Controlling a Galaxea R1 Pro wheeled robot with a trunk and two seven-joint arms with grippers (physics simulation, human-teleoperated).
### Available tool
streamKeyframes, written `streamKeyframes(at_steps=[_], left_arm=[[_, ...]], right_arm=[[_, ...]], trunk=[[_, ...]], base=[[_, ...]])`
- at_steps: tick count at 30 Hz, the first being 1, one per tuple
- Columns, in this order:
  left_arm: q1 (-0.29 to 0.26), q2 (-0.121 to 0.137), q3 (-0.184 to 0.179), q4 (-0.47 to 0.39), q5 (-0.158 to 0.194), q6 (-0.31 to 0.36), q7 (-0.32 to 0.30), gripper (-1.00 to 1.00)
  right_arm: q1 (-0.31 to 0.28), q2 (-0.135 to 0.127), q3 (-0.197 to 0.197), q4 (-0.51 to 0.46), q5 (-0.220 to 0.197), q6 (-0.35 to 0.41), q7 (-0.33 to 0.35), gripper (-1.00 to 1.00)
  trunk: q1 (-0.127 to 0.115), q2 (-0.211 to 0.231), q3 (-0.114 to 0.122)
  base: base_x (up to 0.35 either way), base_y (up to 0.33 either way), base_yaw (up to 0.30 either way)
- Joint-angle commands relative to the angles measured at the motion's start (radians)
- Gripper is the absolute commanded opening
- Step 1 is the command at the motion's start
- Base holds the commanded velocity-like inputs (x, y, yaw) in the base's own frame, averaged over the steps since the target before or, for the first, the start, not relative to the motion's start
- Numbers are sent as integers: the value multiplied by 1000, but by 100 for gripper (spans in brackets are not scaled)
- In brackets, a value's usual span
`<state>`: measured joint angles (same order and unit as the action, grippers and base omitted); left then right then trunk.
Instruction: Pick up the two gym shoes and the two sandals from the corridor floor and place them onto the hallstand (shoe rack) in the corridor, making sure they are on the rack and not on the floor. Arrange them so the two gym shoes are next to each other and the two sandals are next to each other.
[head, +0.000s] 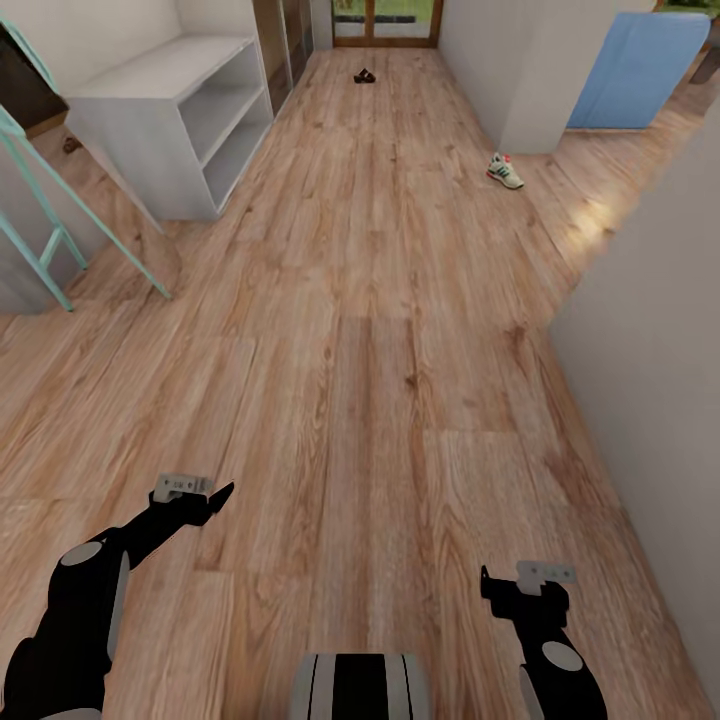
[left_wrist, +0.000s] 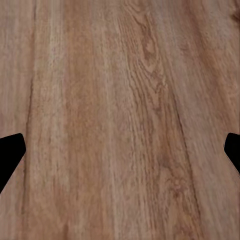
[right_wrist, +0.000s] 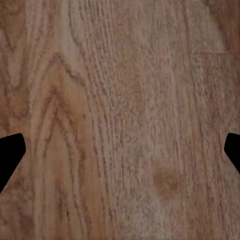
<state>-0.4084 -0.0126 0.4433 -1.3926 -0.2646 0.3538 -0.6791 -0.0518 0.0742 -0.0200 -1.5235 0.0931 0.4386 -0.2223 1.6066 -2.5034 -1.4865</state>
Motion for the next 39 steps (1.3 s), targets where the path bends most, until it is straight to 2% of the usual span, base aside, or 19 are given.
streamKeyframes(at_steps=[1, 39], left_arm=[[-1, -1, 3, -2, -5, 6, -8, 100], [0, -1, 3, -1, -4, 6, -9, 100]], right_arm=[[0, 1, 0, -1, 10, 8, 1, 100], [0, 1, 2, -1, 10, 8, 0, 100]], trunk=[[0, 0, 1], [0, 0, 60]], base=[[334, 0, 0], [334, 0, 0]])
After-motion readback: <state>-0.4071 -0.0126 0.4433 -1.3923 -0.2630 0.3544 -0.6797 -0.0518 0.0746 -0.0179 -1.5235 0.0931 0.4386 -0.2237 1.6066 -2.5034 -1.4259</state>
